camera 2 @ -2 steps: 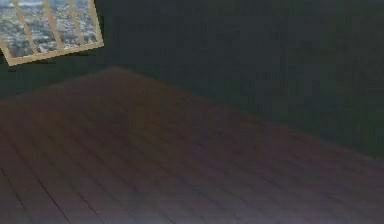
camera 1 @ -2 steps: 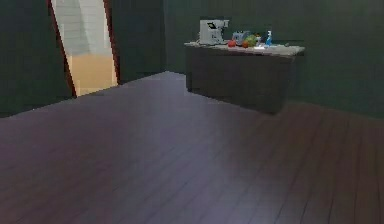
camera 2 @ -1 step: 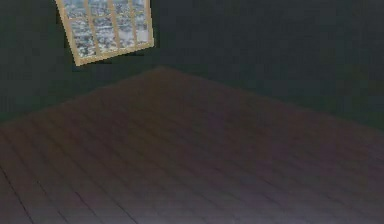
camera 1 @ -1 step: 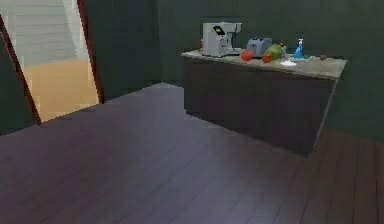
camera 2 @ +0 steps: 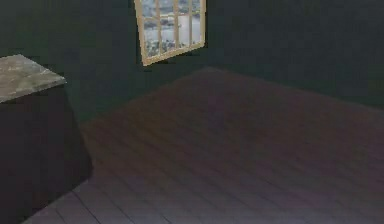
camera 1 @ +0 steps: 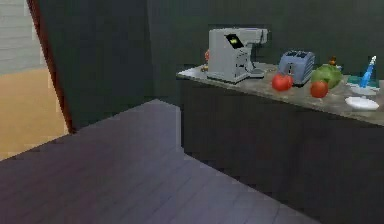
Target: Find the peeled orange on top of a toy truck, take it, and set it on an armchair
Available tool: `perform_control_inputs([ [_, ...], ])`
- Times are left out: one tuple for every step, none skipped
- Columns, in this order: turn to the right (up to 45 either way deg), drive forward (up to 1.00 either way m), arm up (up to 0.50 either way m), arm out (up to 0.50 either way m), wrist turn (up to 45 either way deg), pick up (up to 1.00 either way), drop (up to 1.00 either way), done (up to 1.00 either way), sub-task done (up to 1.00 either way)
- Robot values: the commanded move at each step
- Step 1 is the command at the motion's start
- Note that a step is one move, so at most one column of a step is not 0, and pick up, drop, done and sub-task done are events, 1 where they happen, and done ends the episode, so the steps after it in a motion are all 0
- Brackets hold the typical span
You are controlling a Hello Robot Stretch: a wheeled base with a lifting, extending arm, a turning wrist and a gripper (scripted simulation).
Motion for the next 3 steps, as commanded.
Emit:
perform_control_inputs([
  [0.0,1.0,0.0,0.0,0.0,0.0,0.0,0.0,0.0],
  [-45.0,0.0,0.0,0.0,0.0,0.0,0.0,0.0,0.0],
  [-30.0,0.0,0.0,0.0,0.0,0.0,0.0,0.0,0.0],
])
